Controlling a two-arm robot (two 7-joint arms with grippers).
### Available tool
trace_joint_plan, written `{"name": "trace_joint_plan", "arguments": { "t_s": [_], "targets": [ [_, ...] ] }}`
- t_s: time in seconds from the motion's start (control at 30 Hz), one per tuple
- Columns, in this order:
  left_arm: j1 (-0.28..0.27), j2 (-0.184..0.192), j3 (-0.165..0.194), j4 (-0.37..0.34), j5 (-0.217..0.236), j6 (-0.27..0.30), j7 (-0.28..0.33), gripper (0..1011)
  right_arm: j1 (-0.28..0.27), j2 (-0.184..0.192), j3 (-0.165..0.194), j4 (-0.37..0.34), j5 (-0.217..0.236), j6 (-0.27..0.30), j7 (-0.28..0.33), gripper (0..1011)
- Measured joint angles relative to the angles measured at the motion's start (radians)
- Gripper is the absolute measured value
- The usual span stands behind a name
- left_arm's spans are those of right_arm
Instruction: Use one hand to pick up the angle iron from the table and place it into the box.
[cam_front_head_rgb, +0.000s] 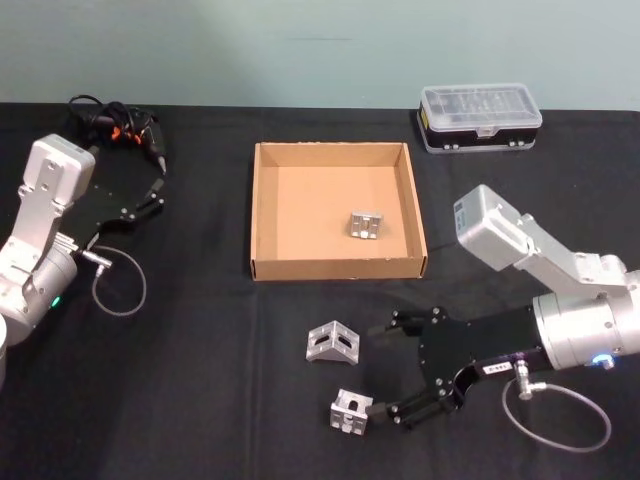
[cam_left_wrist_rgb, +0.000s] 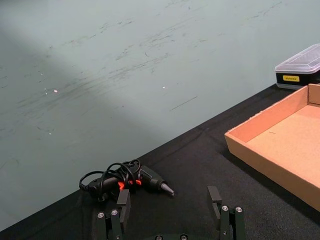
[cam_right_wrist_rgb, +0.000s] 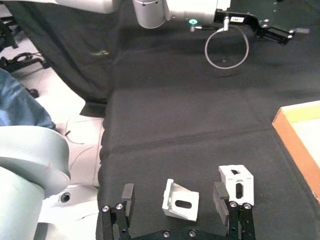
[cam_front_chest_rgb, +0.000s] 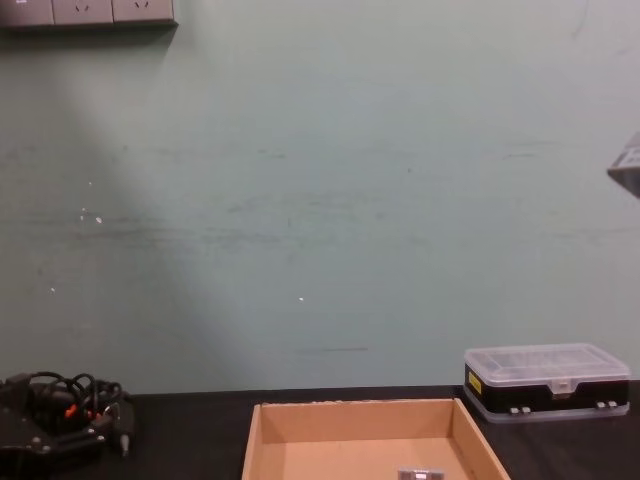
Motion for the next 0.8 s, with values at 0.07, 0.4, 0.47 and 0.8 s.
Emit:
{"name": "trace_joint_plan", "arguments": {
  "t_s": [0.07, 0.4, 0.47, 0.8],
  "targets": [
    [0.0, 0.0, 0.0, 0.0, 0.0, 0.0, 0.0, 1000, 0.005, -0.001, -0.008, -0.002, -0.003, 0.005, 0.003, 1004],
    [0.0, 0.0, 0.0, 0.0, 0.0, 0.0, 0.0, 1000, 0.026, -0.016, -0.053, -0.002, -0.055, 0.014, 0.003, 1004],
    [0.0, 0.0, 0.0, 0.0, 0.0, 0.0, 0.0, 1000, 0.028, -0.017, -0.057, -0.001, -0.062, 0.014, 0.003, 1004],
    [0.0, 0.0, 0.0, 0.0, 0.0, 0.0, 0.0, 1000, 0.039, -0.041, -0.091, 0.022, -0.122, 0.008, 0.004, 1004]
  ]
}}
